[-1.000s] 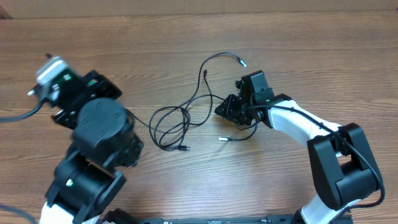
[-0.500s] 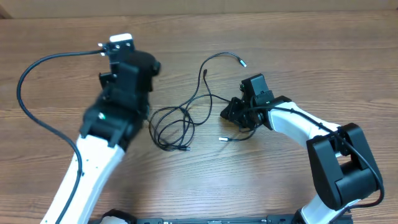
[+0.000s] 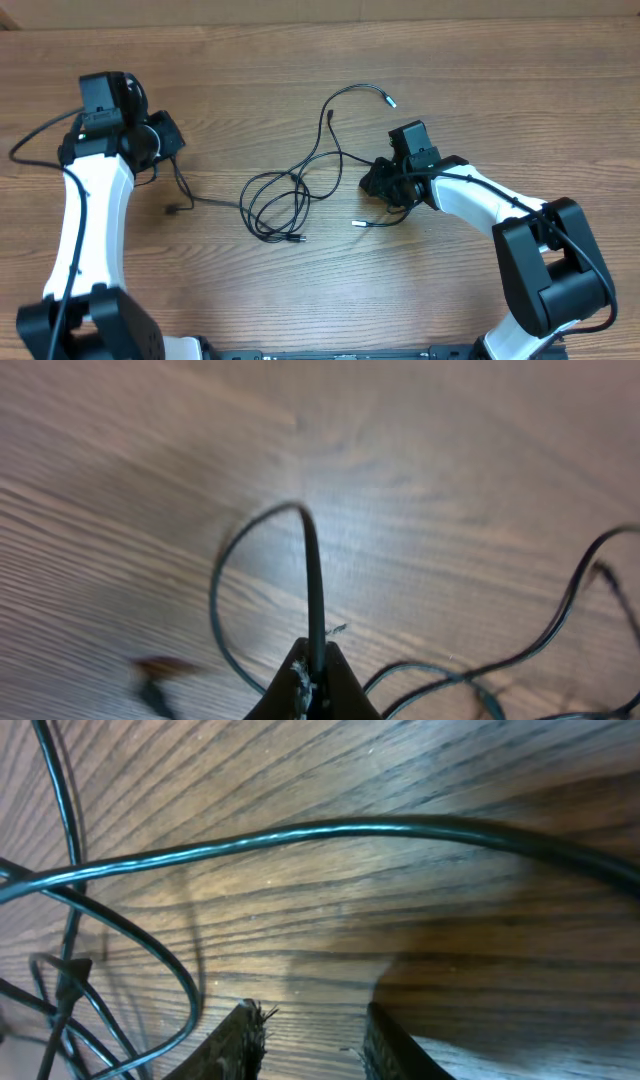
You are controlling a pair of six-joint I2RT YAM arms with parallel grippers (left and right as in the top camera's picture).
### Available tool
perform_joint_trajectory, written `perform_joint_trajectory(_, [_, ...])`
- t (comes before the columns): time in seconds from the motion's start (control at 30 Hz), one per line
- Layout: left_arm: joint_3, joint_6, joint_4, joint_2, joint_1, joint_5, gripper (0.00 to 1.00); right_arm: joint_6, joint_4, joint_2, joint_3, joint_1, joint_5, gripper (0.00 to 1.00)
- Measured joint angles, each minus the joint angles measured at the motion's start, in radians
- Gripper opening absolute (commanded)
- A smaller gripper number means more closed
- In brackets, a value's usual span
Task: Untangle cables
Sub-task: 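Move the left gripper back toward the pile center near the right gripper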
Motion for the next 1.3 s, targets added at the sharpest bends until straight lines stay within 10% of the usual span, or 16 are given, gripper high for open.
perform_joint_trajectory(0.1, [0.0,0.002,-0.014,0.053,0.0,0.026,0.25,0.0,-0.001,0.0,0.0,0.0,0.014,0.33])
perform_joint_trajectory(0.23, [0.003,0.025,-0.027,0.067,0.0,0.071,0.67,0.0,-0.004,0.0,0.0,0.0,0.026,0.33])
perform_joint_trajectory(0.43, [0.108,0.045,-0.135,0.055,-0.007,0.13,0.83,0.001,-0.004,0.0,0.0,0.0,0.033,0.39])
perform_joint_trajectory(0.93, [0.209,0.115,-0.359,0.008,-0.403,0.14,0.76,0.006,0.013,-0.01,0.01,0.002,0.016,0.8])
perform_joint_trajectory(1.07, [0.209,0.138,-0.413,0.01,-0.547,0.094,0.37,0.007,0.006,-0.011,0.011,0.002,0.022,0.82])
perform_joint_trajectory(1.3, [0.17,0.153,-0.407,0.011,-0.704,0.03,0.21,0.006,0.001,-0.013,0.012,0.002,0.033,0.82])
